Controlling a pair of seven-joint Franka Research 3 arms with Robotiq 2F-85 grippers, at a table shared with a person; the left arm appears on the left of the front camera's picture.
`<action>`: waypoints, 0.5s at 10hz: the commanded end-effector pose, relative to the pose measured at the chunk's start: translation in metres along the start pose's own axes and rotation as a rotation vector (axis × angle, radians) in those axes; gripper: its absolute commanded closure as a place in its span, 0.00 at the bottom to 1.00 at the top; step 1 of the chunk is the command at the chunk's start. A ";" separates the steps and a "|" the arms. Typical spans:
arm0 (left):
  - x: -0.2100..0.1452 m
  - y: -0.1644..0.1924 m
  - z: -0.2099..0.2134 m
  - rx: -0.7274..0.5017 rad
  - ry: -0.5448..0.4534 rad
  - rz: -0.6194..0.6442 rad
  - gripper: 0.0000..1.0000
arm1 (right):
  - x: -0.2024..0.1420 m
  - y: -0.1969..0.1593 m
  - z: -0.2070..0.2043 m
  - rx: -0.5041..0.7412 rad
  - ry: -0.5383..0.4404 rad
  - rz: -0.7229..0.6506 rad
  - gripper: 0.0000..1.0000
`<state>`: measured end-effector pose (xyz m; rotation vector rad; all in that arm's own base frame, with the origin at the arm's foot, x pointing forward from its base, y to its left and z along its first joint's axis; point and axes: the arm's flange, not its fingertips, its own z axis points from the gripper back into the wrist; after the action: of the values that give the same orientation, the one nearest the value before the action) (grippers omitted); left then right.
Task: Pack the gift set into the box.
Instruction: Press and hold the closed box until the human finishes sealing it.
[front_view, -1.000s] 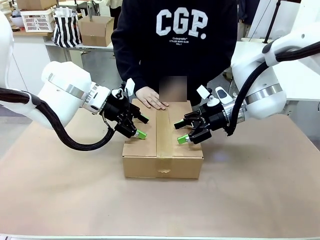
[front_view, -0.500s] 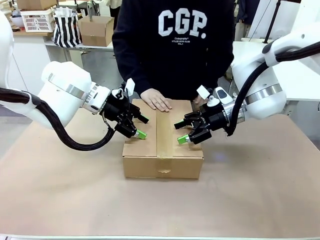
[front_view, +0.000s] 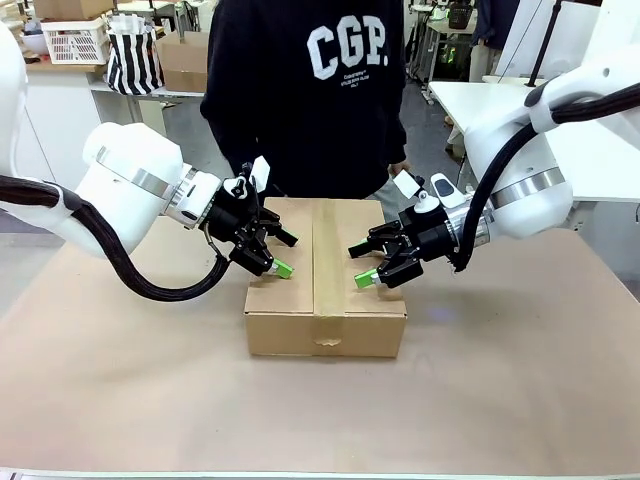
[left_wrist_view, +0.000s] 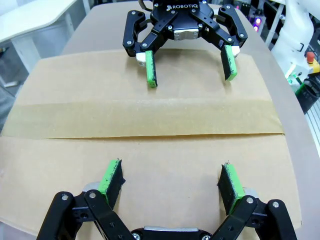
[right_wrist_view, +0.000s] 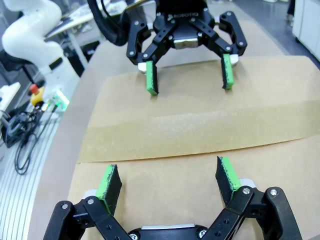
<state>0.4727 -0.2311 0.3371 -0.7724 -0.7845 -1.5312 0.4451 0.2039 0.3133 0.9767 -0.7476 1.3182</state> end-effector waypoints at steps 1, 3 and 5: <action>-0.002 -0.001 -0.001 -0.003 0.010 -0.004 0.00 | -0.003 0.000 -0.001 -0.001 0.004 -0.004 0.00; -0.002 -0.001 -0.001 -0.003 0.010 -0.004 0.00 | -0.003 0.000 -0.001 -0.001 0.004 -0.004 0.00; -0.002 -0.001 -0.001 -0.003 0.010 -0.004 0.00 | -0.003 0.000 -0.001 -0.001 0.004 -0.004 0.00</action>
<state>0.4727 -0.2311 0.3371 -0.7724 -0.7845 -1.5312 0.4451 0.2039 0.3133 0.9767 -0.7476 1.3182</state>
